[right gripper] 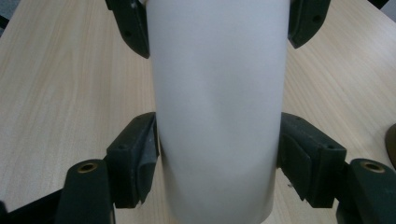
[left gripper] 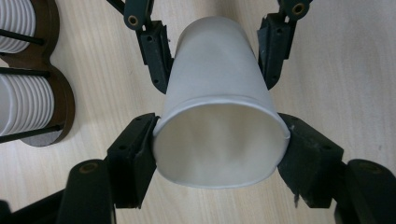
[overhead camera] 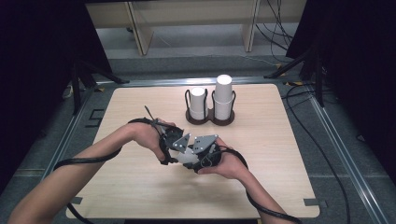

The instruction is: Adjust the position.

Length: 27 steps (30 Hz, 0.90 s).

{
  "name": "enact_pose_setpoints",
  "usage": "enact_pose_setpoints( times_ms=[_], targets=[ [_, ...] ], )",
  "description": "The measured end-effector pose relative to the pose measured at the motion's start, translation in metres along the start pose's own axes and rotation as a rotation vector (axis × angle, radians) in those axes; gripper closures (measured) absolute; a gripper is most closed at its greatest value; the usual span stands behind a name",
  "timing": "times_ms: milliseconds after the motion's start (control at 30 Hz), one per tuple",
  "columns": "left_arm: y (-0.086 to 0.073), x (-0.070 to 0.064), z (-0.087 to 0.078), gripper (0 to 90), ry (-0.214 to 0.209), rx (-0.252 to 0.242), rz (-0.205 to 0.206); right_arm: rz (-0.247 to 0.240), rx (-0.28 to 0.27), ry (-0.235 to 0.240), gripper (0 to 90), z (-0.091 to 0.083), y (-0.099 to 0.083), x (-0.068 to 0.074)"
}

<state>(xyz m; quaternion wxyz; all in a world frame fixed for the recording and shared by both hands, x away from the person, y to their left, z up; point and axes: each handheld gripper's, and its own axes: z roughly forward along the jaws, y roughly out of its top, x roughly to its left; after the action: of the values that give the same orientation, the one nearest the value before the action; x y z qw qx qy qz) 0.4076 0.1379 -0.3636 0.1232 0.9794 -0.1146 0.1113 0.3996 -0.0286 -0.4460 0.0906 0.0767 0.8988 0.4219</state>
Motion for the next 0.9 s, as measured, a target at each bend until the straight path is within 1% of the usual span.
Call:
enact_pose_setpoints(
  times_ms=[67,100,167,200,233,267,300,333,367,400,433,467,500,533,567,600,633,667,700,733,767,800,833,867,900],
  targets=[
    [0.0,0.0,0.0,32.4,-0.002,-0.002,-0.002,-0.001,0.0,0.0,33.6,0.0,0.0,0.0],
    [0.0,0.0,-0.001,32.4,0.0,-0.005,0.0,-0.04,-0.014,-0.003,34.7,0.001,0.0,-0.002],
    [0.0,0.0,-0.001,32.4,0.002,-0.009,0.001,-0.042,-0.02,-0.007,35.2,0.001,0.0,-0.003],
    [0.0,0.0,-0.002,32.5,0.0,-0.011,-0.002,-0.005,-0.013,-0.002,35.4,0.0,0.0,-0.001],
    [0.0,0.0,-0.002,32.5,-0.004,-0.01,-0.003,-0.002,-0.015,-0.001,35.6,0.0,0.0,0.0],
    [0.0,0.0,-0.002,32.4,-0.004,-0.01,-0.003,-0.006,-0.019,0.004,35.9,0.0,-0.001,0.0],
    [-0.001,0.001,-0.002,32.2,-0.001,-0.023,0.008,-0.031,-0.026,0.0,36.0,0.0,0.0,-0.002],
    [-0.001,0.0,-0.002,31.6,-0.003,-0.032,0.003,-0.046,-0.031,0.003,36.0,0.001,-0.001,-0.002],
    [-0.002,0.0,-0.002,31.1,0.0,-0.047,0.007,-0.034,-0.034,0.001,36.1,0.0,-0.002,-0.002],
    [-0.003,0.0,-0.002,30.5,-0.001,-0.063,-0.002,-0.034,-0.033,-0.004,36.0,0.0,-0.002,-0.001],
    [-0.003,0.0,-0.002,29.5,-0.001,-0.063,-0.002,-0.034,-0.033,-0.004,36.0,0.0,-0.002,-0.001],
    [-0.006,-0.003,0.0,28.2,0.003,-0.129,-0.041,-0.046,-0.048,-0.01,35.9,-0.001,-0.004,-0.002],
    [-0.008,-0.002,-0.001,27.0,0.019,-0.142,-0.033,-0.054,-0.052,-0.013,35.8,-0.001,-0.005,-0.002],
    [-0.008,-0.002,-0.001,25.3,0.019,-0.142,-0.033,-0.054,-0.052,-0.013,35.8,-0.001,-0.005,-0.002],
    [-0.014,-0.004,-0.002,23.8,0.054,-0.19,-0.04,-0.046,-0.069,-0.031,35.8,-0.004,-0.007,-0.001],
    [-0.014,-0.004,-0.002,22.1,0.054,-0.19,-0.04,-0.013,-0.073,-0.04,35.8,-0.006,-0.009,0.001],
    [-0.02,-0.007,-0.003,20.0,0.089,-0.235,-0.034,-0.02,-0.086,-0.054,35.7,-0.007,-0.011,0.001],
    [-0.023,-0.008,-0.003,18.4,0.107,-0.255,-0.041,-0.006,-0.095,-0.062,35.7,-0.008,-0.013,0.001],
    [-0.023,-0.008,-0.003,16.7,0.107,-0.255,-0.041,-0.001,-0.106,-0.072,35.7,-0.009,-0.015,0.001],
    [-0.027,-0.01,-0.004,16.7,0.124,-0.281,-0.048,-0.001,-0.106,-0.072,35.7,-0.009,-0.015,0.001],
    [-0.03,-0.011,-0.004,15.4,0.142,-0.314,-0.056,-0.029,-0.125,-0.079,35.7,-0.01,-0.017,0.0],
    [-0.034,-0.013,-0.004,14.6,0.169,-0.344,-0.069,-0.039,-0.14,-0.095,35.6,-0.011,-0.019,-0.001],
    [-0.041,-0.016,-0.006,14.3,0.201,-0.404,-0.11,-0.028,-0.174,-0.113,35.6,-0.014,-0.023,-0.001],
    [-0.045,-0.017,-0.007,14.2,0.214,-0.432,-0.127,0.008,-0.189,-0.12,35.6,-0.015,-0.025,0.001],
    [-0.045,-0.017,-0.007,14.2,0.214,-0.432,-0.127,0.008,-0.189,-0.12,35.6,-0.015,-0.025,0.001]
  ],
)
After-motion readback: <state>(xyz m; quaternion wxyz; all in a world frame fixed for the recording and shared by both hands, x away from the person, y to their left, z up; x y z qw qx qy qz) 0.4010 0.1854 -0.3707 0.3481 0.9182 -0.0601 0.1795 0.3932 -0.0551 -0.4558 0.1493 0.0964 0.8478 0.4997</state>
